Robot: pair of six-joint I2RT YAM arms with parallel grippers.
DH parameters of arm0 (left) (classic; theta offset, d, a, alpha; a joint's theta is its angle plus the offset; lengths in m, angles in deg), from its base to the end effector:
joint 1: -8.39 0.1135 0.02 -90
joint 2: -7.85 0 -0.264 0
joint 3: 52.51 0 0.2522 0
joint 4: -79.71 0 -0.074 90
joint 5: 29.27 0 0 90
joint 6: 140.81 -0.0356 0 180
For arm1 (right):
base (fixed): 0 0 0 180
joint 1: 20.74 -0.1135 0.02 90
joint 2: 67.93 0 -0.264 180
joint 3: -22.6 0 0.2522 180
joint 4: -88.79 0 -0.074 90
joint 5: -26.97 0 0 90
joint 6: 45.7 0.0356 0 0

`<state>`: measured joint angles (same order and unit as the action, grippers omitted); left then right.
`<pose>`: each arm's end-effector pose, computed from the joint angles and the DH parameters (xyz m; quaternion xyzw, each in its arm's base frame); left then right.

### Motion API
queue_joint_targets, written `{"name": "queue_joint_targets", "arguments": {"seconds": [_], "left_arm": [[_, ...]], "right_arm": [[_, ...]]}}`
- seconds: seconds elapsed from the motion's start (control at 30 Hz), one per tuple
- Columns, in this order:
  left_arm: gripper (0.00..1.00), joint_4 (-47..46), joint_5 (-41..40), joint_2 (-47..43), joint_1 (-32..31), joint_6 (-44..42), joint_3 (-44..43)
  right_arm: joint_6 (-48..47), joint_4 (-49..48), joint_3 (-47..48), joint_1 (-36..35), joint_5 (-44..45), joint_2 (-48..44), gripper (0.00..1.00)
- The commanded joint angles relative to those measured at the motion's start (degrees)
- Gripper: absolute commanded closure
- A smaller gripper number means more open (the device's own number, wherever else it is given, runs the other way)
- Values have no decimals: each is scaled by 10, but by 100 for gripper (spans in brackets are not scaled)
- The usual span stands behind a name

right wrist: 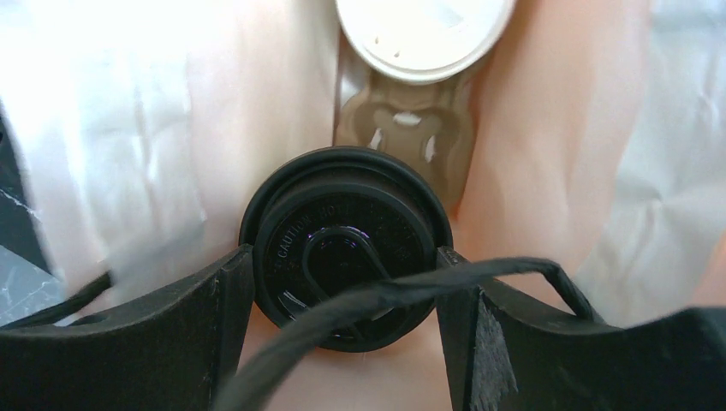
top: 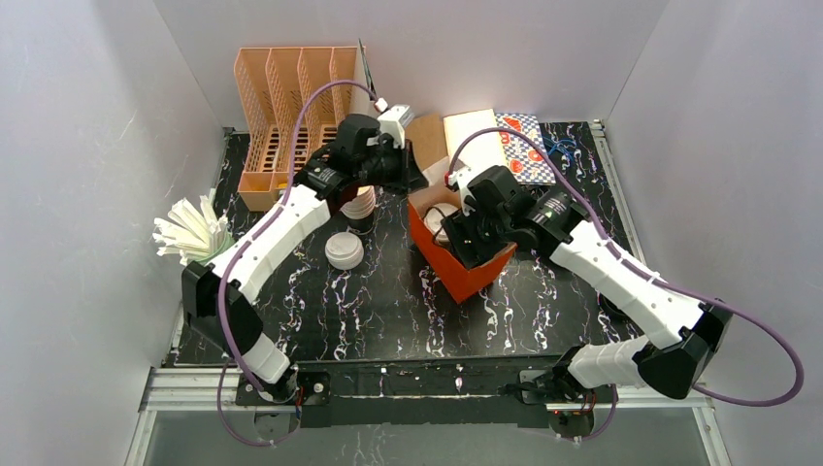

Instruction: Pack the takeout coffee

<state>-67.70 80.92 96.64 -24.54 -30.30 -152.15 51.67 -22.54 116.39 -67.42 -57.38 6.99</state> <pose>0.2971 -0.2070 0.3851 0.1859 0.7995 -0.3780 0.4282 0.1813 0.1872 0.3664 -0.2995 0.8890 0.1147 0.3268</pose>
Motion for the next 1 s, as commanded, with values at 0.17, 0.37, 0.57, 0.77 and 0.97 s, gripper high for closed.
{"name": "queue_joint_targets", "arguments": {"seconds": [0.17, 0.37, 0.57, 0.77, 0.97], "left_arm": [[100, -23, -31, 48, -90, -4, -94], [100, -46, -91, 18, -127, -34, -76], [100, -43, -72, 9, -130, -43, -74], [100, -52, -85, -15, -135, -48, -55], [100, -72, -106, -47, -136, -87, -36]], "right_arm": [[4, -14, -27, -2, 35, -111, 99], [49, -15, -84, -2, 69, -161, 99], [39, -2, -118, -2, 89, -189, 99], [27, -43, -161, -3, 101, -219, 99], [-25, -166, -234, -2, 83, -254, 99]]}}
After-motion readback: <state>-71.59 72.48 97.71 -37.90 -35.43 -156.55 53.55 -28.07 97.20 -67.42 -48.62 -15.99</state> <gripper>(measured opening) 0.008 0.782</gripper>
